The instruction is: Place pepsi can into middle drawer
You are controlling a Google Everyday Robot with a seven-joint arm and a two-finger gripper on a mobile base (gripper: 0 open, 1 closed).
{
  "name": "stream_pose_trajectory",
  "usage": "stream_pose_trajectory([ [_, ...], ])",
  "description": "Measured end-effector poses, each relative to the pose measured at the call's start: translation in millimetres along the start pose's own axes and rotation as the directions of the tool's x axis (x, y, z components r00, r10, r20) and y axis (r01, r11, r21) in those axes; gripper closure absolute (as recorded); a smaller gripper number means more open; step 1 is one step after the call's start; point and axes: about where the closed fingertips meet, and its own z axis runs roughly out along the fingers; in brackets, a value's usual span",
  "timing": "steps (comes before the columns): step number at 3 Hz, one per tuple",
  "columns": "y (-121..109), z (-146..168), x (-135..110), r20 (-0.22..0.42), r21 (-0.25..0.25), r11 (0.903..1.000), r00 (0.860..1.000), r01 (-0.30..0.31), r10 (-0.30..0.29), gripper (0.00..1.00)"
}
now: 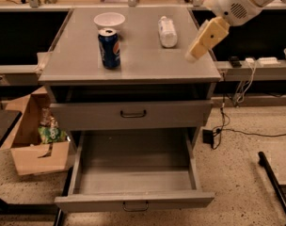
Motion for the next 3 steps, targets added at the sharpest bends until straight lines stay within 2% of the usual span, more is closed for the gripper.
stream_pose_trajectory([
  [1,-25.4,33.3,-42.0,0.163,-0.036,0.9993,0.987,0.0,0.006,0.0],
  [2,-33.3,38.8,-51.4,0.205,-0.043,0.9991,0.979,-0.004,0.013,0.0],
  [3,-33.3,38.8,-51.4,0.205,-0.043,0.9991,0.979,-0.004,0.013,0.0],
])
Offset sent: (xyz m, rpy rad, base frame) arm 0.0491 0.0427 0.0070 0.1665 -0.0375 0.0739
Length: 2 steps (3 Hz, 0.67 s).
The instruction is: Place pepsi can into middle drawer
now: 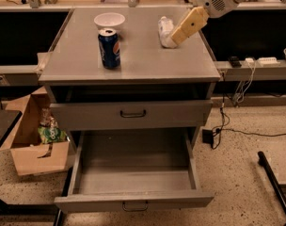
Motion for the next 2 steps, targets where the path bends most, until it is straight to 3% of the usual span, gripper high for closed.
stream_pose_trajectory([
  [1,-2,21,-3,-0.004,-0.01,0.9999,1.0,-0.011,0.011,0.0],
  [2,-4,62,-12,0.019,-0.026,0.9985,0.999,-0.048,0.048,0.0],
])
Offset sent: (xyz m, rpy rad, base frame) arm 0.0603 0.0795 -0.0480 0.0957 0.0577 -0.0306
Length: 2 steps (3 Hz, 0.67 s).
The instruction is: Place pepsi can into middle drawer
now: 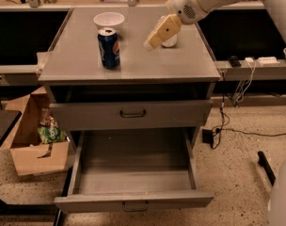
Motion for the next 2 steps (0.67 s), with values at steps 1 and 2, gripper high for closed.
stream_pose_trajectory([
  [1,-3,43,-15,0.037,-0.005,0.9996,0.999,-0.029,0.029,0.0],
  [2,-7,81,-29,0.08,-0.005,0.9988,0.996,-0.05,0.05,0.0],
])
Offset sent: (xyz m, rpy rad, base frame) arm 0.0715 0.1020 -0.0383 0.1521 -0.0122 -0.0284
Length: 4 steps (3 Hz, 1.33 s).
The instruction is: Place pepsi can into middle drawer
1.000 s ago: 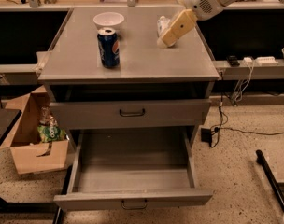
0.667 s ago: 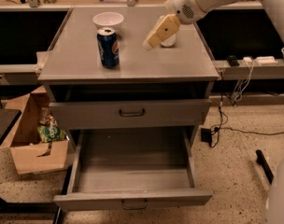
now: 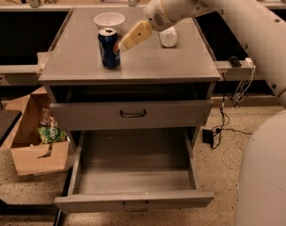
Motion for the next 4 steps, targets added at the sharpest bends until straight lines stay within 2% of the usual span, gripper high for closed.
stream_pose_trajectory([
  [3,10,86,-18,0.089,-0.052,0.997,0.994,-0.058,0.063,0.0],
  [4,14,100,-23,0.106,-0.062,0.9966,0.992,-0.055,0.061,0.16],
])
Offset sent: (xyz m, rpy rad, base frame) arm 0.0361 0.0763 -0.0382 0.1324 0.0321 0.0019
